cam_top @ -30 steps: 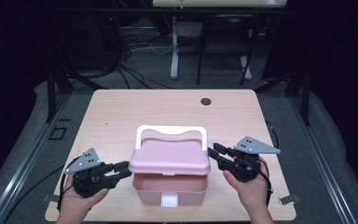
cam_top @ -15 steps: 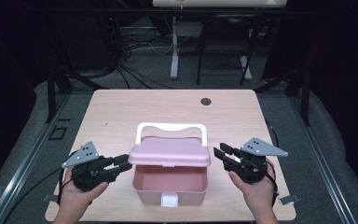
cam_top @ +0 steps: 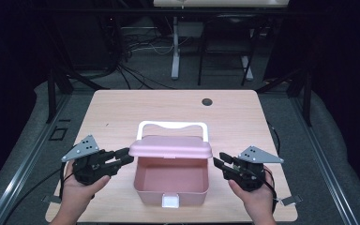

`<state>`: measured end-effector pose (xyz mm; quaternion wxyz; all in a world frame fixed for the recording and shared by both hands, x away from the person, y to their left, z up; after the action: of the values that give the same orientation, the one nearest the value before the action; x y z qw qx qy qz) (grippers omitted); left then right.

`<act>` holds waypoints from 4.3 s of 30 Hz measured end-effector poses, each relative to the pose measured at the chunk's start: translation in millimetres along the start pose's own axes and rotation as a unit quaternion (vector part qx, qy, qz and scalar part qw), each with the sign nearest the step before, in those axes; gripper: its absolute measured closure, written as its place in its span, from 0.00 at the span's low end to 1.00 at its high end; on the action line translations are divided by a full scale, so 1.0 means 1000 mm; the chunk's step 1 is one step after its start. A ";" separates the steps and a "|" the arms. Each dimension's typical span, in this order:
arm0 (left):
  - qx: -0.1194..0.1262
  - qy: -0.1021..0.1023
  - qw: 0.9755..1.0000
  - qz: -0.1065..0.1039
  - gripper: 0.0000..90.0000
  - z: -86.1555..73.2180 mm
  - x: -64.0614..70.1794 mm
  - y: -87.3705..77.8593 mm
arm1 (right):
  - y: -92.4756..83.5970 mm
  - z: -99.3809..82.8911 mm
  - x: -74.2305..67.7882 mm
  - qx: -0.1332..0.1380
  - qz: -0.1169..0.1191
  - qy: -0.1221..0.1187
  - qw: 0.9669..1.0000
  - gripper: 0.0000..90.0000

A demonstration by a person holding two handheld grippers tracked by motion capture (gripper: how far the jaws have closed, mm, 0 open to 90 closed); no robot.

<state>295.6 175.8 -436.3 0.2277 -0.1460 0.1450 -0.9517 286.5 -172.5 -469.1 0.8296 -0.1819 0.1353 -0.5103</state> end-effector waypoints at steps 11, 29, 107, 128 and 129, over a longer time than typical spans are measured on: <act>0.011 -0.003 1.000 0.004 0.83 0.006 -0.005 0.000 | 0.006 -0.007 -0.007 -0.010 0.010 -0.005 1.000 0.73; 0.023 -0.015 1.000 0.011 0.84 0.013 -0.018 0.007 | 0.019 -0.020 -0.017 -0.035 0.019 -0.018 0.999 0.72; 0.019 -0.066 0.996 0.058 0.87 -0.006 -0.076 0.057 | 0.033 -0.038 -0.021 -0.062 0.020 -0.018 0.998 0.64; 0.031 -0.062 0.995 0.076 0.90 -0.003 -0.078 0.061 | 0.034 -0.039 -0.022 -0.059 0.018 -0.017 0.998 0.62; 0.033 -0.061 0.995 0.074 0.89 -0.002 -0.077 0.060 | 0.034 -0.039 -0.022 -0.060 0.019 -0.017 0.998 0.62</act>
<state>384.2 162.0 -474.7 0.3110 -0.1852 0.1092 -0.9258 287.7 -145.3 -518.5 0.8286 -0.2377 0.1552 -0.4825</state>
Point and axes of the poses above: each handheld gripper's, and its own axes: y roughly forward along the jaws, z roughly out of its top, x roughly to its right, the point moved 5 cm from there along y, roughly forward along the jaws, and after that the axes turned 11 degrees about -z, right-handed, at the moved point
